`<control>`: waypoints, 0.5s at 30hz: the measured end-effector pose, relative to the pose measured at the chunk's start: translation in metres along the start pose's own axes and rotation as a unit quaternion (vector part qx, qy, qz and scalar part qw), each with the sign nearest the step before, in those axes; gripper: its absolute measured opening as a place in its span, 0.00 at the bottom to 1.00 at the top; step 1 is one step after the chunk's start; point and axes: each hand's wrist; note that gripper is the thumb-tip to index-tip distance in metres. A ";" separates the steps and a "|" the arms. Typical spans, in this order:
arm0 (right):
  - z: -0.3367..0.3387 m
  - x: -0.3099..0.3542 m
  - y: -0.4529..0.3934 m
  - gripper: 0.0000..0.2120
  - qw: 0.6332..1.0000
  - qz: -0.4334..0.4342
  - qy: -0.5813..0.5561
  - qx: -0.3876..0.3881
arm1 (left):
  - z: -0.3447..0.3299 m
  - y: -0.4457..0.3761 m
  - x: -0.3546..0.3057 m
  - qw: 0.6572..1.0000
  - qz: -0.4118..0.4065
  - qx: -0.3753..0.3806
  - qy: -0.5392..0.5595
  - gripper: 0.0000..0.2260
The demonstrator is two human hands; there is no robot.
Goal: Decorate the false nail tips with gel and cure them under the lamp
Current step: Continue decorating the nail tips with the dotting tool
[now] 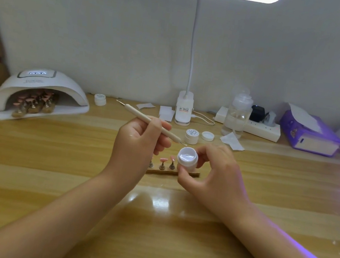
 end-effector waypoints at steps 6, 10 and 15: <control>0.000 0.000 0.000 0.11 1.000 0.004 -0.005 -0.002 | 0.000 -0.002 0.009 0.997 0.079 -0.001 0.020 0.12; 0.000 0.001 0.000 0.11 1.000 0.010 -0.005 -0.009 | 0.000 -0.004 0.010 0.993 0.114 -0.007 0.038 0.12; 0.000 0.000 0.000 0.11 1.000 0.011 -0.010 -0.012 | 0.000 -0.004 0.011 0.990 0.136 -0.004 0.047 0.13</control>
Point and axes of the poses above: each hand's wrist, its own y-axis away from the middle knuckle, its own z-axis out of the back of the hand, x = y × z, and after that the axes turned 3 degrees about -z, right-handed
